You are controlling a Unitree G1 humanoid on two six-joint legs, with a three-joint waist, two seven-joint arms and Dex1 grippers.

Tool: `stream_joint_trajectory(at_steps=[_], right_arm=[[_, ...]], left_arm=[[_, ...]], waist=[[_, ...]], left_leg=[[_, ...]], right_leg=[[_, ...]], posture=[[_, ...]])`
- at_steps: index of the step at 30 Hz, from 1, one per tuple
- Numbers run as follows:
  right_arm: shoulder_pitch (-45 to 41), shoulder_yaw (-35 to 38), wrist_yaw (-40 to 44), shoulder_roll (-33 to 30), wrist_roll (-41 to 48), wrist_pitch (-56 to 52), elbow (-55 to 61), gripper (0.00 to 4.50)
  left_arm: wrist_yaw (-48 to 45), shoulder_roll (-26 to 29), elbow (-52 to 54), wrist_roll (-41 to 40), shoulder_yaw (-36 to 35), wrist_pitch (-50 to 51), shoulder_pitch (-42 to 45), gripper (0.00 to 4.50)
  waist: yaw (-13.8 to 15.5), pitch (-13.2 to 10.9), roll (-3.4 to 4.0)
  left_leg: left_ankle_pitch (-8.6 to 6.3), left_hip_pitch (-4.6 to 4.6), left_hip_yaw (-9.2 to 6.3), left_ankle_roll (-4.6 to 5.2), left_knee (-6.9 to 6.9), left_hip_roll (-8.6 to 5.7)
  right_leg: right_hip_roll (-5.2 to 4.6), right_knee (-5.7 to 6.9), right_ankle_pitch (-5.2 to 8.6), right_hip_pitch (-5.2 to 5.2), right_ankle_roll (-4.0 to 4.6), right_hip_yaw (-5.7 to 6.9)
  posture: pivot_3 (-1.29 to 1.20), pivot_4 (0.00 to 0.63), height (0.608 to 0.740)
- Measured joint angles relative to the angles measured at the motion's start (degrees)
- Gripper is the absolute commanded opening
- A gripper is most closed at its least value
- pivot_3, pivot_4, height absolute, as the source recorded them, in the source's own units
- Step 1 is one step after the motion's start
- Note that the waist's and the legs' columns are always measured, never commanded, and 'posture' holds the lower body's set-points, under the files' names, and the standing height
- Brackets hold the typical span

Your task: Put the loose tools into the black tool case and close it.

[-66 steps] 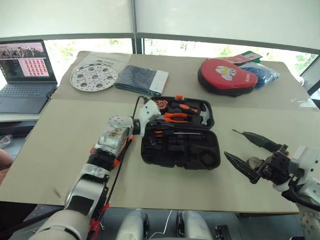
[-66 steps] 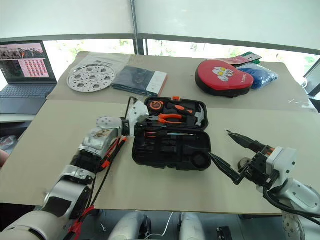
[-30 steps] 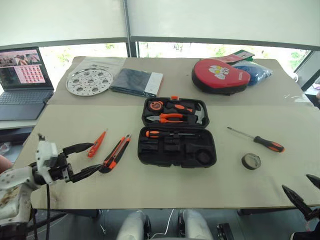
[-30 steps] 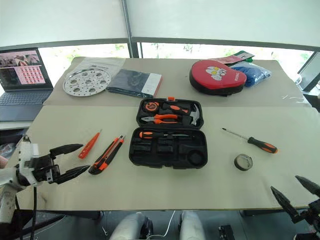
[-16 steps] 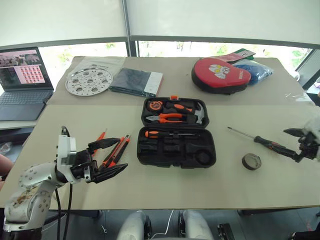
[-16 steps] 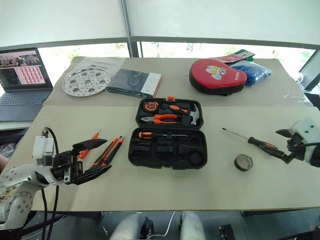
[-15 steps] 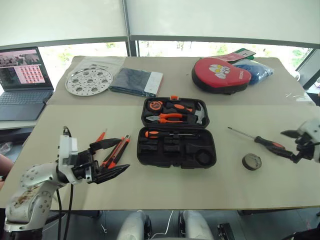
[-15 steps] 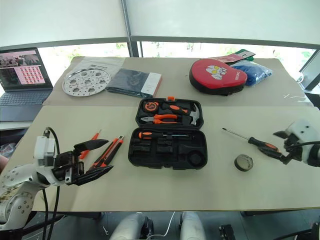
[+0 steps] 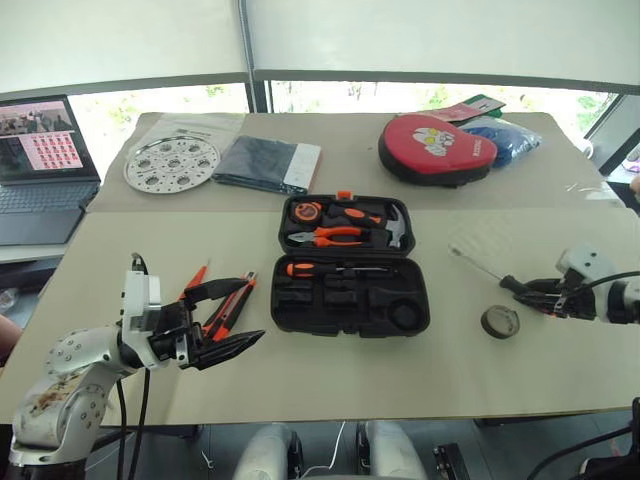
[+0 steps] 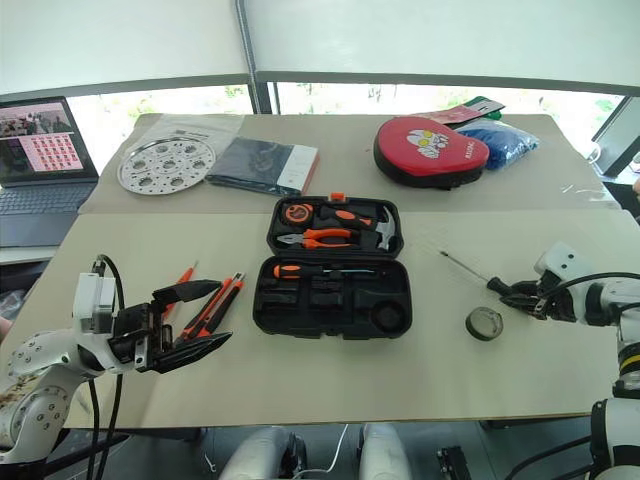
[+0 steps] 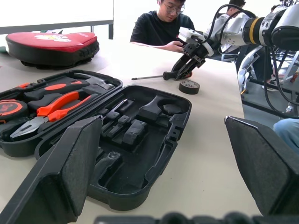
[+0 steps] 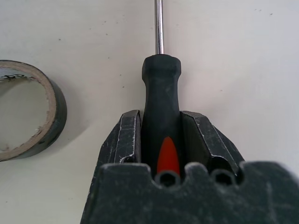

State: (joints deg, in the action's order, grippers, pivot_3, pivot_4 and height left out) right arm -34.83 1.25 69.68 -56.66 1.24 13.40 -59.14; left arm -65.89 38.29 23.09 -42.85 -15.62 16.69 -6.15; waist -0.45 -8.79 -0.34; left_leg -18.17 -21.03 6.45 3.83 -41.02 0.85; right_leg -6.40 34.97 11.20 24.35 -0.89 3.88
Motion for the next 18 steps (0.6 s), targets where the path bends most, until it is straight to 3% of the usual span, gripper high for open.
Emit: stream_joint_trajectory(at_steps=[4, 9, 14, 18], right_arm=[[-0.13, 3.79, 4.85, 0.0, 5.13, 3.12, 4.41, 0.97], [0.61, 5.21, 14.04, -0.07, 16.07, -8.05, 29.23, 0.97], [0.4, -5.01, 11.82, 5.86, 16.65, -22.69, 51.01, 0.97], [-0.77, -12.68, 9.51, 8.35, 12.21, -28.3, 56.53, 0.97]], left_arm=[[0.0, -0.22, -1.39, 0.01, -0.55, -0.47, -0.93, 4.5], [-0.6, -0.27, -3.57, 0.36, -2.45, -2.41, -3.45, 4.5], [-0.74, -0.26, -5.11, 1.14, -3.88, -3.79, -5.25, 4.5], [-0.42, -0.27, -5.07, 1.2, -3.89, -3.94, -5.32, 4.5]], waist=[[-0.34, -0.11, 0.2], [-0.74, -0.12, 0.26], [-0.37, -0.12, 0.22], [0.84, -0.12, 0.22]], left_leg=[[0.01, 0.0, 0.01, -0.01, 0.0, 0.0], [0.04, 0.16, -0.02, -0.15, 0.13, 0.14], [0.01, 0.0, -0.06, -0.15, 0.13, 0.13], [0.02, -0.51, -0.05, -0.11, 0.02, -0.02]], right_leg=[[-0.02, 0.01, -0.01, 0.03, -0.01, -0.03], [0.01, 0.05, 0.01, 0.0, 0.02, 0.03], [-0.15, 0.09, -0.02, 0.21, 0.09, 0.06], [-0.21, 0.13, -0.08, 0.7, 0.1, 0.11]], posture=[[0.0, 0.15, 0.74], [0.0, 0.15, 0.74], [0.0, 0.15, 0.74], [0.0, 0.15, 0.74]])
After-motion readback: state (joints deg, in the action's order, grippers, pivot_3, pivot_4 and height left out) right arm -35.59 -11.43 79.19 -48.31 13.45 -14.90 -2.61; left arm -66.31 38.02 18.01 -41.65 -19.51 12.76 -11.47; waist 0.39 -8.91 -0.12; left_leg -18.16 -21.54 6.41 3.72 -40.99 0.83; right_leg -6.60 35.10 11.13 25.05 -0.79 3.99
